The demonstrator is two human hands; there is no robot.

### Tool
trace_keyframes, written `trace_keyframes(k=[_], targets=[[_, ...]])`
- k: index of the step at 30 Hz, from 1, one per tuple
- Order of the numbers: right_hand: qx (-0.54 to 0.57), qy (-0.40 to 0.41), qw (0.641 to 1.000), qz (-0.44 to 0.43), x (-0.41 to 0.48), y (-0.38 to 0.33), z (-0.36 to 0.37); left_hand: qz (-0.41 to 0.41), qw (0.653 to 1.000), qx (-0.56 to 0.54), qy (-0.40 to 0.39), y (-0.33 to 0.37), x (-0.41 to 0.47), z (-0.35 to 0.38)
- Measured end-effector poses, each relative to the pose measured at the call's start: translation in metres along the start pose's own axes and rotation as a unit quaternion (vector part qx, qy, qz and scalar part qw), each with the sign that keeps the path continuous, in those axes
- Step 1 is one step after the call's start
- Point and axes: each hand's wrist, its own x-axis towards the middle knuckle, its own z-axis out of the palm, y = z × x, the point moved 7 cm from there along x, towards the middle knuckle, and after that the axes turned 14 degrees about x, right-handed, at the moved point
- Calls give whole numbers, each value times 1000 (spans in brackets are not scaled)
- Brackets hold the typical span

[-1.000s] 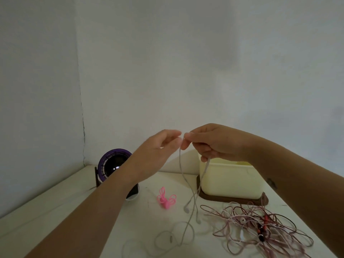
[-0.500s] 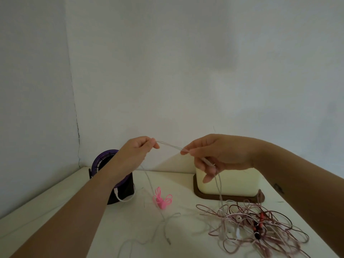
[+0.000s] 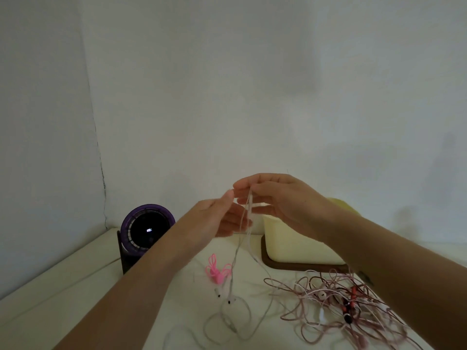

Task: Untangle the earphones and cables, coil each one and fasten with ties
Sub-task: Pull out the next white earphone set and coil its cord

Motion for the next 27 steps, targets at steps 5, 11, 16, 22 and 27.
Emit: trace_keyframes(k=[5,11,16,22,27], targets=[[-149,16,985,-82,-1,-18,-6,-21,980,-149,-131,7,-11,27],[-309,114,940,-88,9,-9,-50,-18,971,-202,-123,12,-14,21],[-311,95,945,-16,14,24,-66,11,965,-238,-108,14,-8,15],[-339,69,938,-5,21,45,-63,35,934,-355,-29,16,5,-2],[-239,19,970,47,30,64,-48,59,898,-430,68,11,29,-18]])
